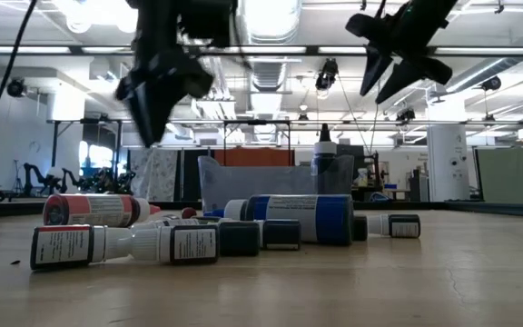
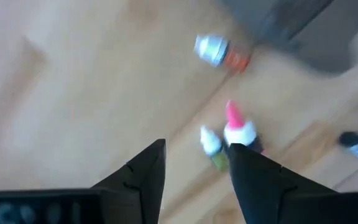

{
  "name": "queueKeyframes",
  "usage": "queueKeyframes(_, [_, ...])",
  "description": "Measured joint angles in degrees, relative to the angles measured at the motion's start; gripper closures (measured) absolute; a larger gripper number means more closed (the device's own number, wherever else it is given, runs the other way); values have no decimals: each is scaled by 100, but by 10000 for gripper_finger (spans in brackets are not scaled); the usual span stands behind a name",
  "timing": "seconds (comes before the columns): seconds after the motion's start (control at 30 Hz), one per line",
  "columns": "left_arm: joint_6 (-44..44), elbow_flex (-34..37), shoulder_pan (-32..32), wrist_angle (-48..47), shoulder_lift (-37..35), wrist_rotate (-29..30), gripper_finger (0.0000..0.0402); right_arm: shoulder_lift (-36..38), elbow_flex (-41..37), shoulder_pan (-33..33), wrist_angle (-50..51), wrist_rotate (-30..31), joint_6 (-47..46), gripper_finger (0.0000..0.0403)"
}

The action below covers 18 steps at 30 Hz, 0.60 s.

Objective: Pick & Place food coloring
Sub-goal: Put the large pink food coloring bottle in the black bin

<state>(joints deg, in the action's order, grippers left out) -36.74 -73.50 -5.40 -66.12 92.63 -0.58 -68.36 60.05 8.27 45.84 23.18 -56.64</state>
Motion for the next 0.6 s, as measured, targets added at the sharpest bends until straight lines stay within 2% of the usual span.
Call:
queueKeyframes(0.13, [-636,935,219,782,-292,-85,252,0,-31,-16,82,-195,-339,243])
queueKeyframes(0.27, [-1257,1521,434,1383,-480,-82,252,0,-33,-57,401,-226,-655,243])
queueKeyframes(0.43, [-1491,1679,767,1516,-495,261,252,-2,-44,-220,677,-233,-855,236])
queueKeyframes(0.6, [-1409,1584,999,1626,-491,626,252,-2,-53,-355,771,-228,-1074,208])
